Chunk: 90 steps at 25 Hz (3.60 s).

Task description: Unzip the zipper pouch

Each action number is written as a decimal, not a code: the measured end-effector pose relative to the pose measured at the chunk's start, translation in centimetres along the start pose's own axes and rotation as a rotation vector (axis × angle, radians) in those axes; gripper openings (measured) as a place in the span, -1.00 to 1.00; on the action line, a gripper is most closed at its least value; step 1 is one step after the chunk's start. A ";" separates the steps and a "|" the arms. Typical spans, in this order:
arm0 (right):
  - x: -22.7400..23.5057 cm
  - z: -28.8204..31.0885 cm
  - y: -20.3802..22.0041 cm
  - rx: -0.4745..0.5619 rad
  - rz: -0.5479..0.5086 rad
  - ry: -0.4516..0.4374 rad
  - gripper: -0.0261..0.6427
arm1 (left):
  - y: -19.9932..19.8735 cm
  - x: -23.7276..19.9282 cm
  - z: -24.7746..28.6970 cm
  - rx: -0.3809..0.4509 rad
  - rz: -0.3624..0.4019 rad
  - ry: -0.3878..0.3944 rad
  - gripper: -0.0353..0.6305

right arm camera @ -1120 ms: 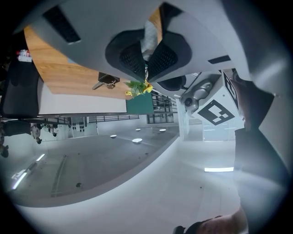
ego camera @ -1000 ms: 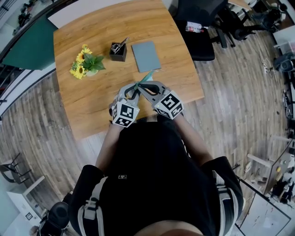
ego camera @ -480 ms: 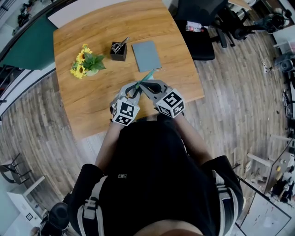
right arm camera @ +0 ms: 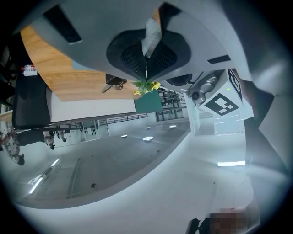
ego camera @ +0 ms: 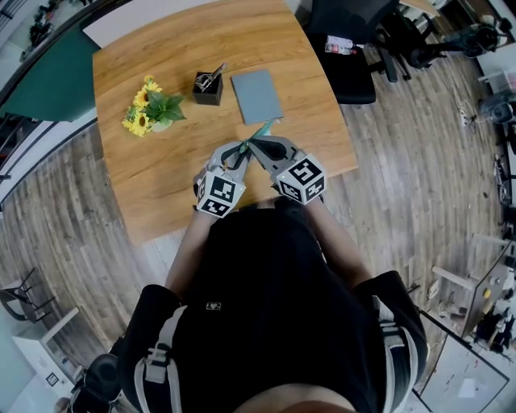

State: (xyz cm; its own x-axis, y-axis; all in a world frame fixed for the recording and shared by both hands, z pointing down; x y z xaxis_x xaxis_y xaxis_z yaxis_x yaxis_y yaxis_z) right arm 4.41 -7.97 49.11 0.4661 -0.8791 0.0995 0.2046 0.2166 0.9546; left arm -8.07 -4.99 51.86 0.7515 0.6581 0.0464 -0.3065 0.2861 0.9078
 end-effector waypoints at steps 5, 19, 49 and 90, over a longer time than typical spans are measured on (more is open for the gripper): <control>0.1 -0.1 -0.1 -0.006 -0.003 0.013 -0.90 | -0.1 0.1 -0.2 -0.004 0.004 0.004 -0.76; 1.0 -0.3 0.5 -0.019 0.007 0.057 -0.90 | -0.2 0.2 -0.2 -0.005 0.013 0.019 -0.78; 2.1 -0.9 1.1 -0.031 0.023 0.099 -0.90 | -0.6 0.6 -0.3 -0.002 0.024 0.046 -0.79; 3.2 -0.9 2.4 -0.046 0.044 0.143 -0.90 | -0.1 0.9 -0.6 -0.001 0.009 0.052 -0.80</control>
State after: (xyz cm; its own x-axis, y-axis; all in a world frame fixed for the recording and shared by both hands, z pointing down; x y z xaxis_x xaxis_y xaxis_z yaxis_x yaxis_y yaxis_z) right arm 7.18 -9.84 51.51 0.5930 -0.7993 0.0970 0.2188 0.2759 0.9360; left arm -7.74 -4.03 51.60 0.7170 0.6963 0.0328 -0.3142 0.2807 0.9069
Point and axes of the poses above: the fingertips, and each gripper's own axes: z forward along the fingers, x to its right, y out of its underside, the point moved 9 cm from there along -z, backward along the fingers, and after that the axes turned 5 degrees about -z, right-handed, at the moved point
